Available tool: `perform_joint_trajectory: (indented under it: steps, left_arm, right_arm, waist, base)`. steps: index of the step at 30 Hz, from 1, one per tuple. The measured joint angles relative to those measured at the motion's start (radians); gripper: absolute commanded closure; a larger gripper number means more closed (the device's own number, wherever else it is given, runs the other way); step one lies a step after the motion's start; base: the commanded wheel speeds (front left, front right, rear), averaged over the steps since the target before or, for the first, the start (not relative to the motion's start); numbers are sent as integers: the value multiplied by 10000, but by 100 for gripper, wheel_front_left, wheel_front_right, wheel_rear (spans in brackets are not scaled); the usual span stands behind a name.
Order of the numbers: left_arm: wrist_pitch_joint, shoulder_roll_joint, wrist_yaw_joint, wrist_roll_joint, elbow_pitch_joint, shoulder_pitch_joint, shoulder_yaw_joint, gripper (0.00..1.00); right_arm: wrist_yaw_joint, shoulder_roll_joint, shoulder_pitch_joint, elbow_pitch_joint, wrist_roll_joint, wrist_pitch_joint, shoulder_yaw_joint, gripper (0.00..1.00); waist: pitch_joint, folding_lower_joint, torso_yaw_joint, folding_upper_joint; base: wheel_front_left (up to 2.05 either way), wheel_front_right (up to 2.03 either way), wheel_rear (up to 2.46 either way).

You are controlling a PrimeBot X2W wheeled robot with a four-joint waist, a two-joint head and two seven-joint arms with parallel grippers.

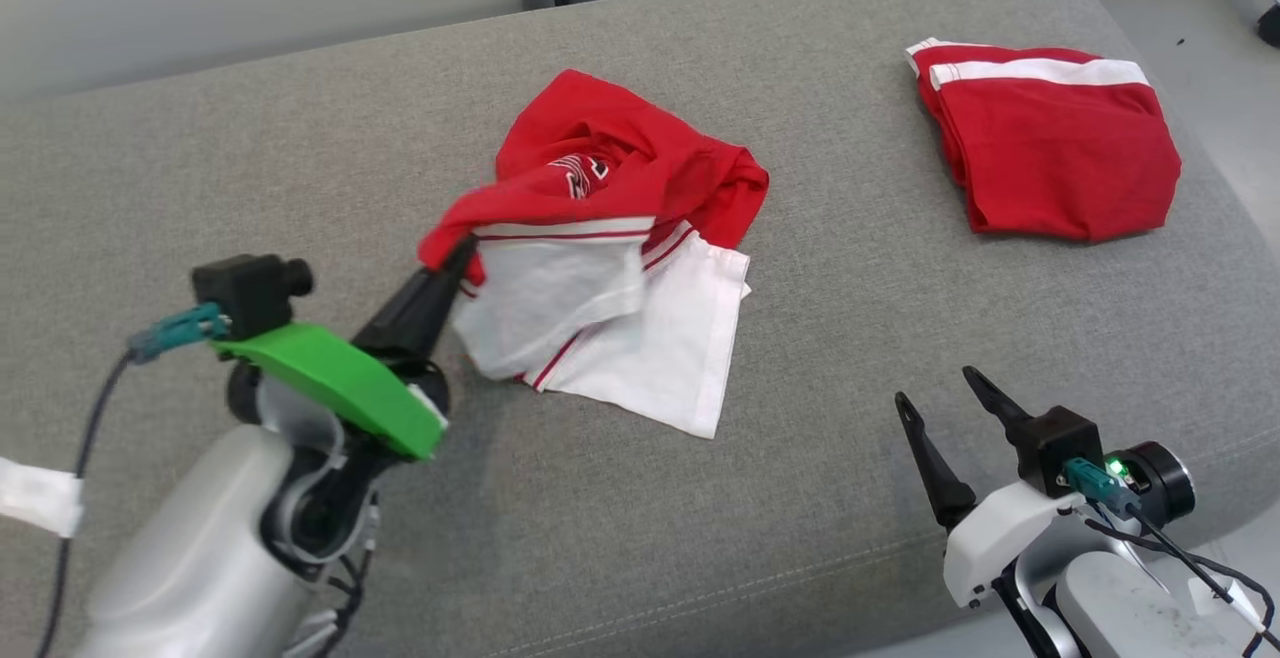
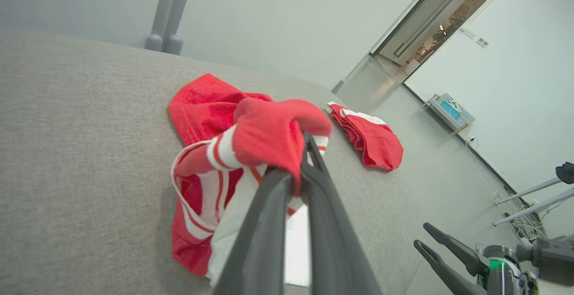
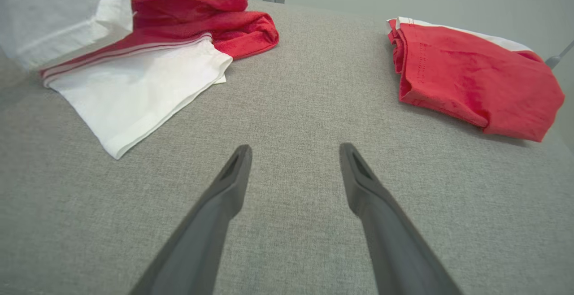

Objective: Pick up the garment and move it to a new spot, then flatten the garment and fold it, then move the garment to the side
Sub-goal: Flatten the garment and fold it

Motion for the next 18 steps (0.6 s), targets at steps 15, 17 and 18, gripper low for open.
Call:
perform_joint_trajectory:
  steps: [15, 17, 18]
  left_arm:
    - [374, 2941, 430, -1442, -2715, 430, 2750, 100]
    - [608, 3223, 516, -1452, -3083, 379, 2888, 100]
    - [727, 3340, 539, -1507, -3258, 292, 2940, 100]
  right_arm:
    - [-59, -128, 289, -598, -77, 46, -188, 0]
    - [-61, -123, 359, -610, -77, 52, -213, 0]
    - [-61, -121, 360, -623, -77, 69, -217, 0]
  waist:
    - [17, 0, 540, 0]
    - [44, 0, 621, 0]
    - [57, 0, 662, 0]
  base:
    - [0, 0, 0]
    - [0, 0, 0]
    - [0, 0, 0]
